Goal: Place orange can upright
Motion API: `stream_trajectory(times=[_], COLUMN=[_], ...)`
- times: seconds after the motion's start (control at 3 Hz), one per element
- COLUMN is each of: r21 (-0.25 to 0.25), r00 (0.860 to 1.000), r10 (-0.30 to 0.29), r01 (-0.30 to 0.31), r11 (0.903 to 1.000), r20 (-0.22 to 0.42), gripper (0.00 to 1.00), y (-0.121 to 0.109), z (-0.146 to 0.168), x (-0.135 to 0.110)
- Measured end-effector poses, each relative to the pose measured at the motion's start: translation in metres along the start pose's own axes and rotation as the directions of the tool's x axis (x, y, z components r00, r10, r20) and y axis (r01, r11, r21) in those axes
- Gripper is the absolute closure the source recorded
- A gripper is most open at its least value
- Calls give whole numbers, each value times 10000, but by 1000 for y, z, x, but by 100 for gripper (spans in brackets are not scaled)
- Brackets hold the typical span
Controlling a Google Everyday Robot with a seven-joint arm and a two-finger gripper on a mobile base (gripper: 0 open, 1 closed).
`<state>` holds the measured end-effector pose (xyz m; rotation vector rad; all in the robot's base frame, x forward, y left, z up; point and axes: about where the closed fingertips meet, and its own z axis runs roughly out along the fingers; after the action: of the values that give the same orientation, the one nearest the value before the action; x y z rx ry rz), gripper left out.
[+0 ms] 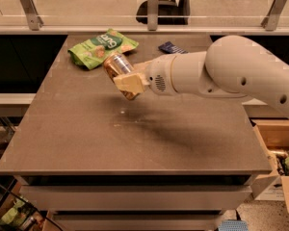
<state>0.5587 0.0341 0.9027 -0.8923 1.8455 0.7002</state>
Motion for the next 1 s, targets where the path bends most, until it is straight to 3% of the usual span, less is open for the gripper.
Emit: stream_trajectory(times=[0.33,1.0], r21=[-214,-604], r00=[9960,9815], r10=[-12,53], r01=[31,64], r11=[9998,9982], r20=[889,1914], gripper=[100,100], y=[-3,-4], z=[4,10], x=[-7,-9])
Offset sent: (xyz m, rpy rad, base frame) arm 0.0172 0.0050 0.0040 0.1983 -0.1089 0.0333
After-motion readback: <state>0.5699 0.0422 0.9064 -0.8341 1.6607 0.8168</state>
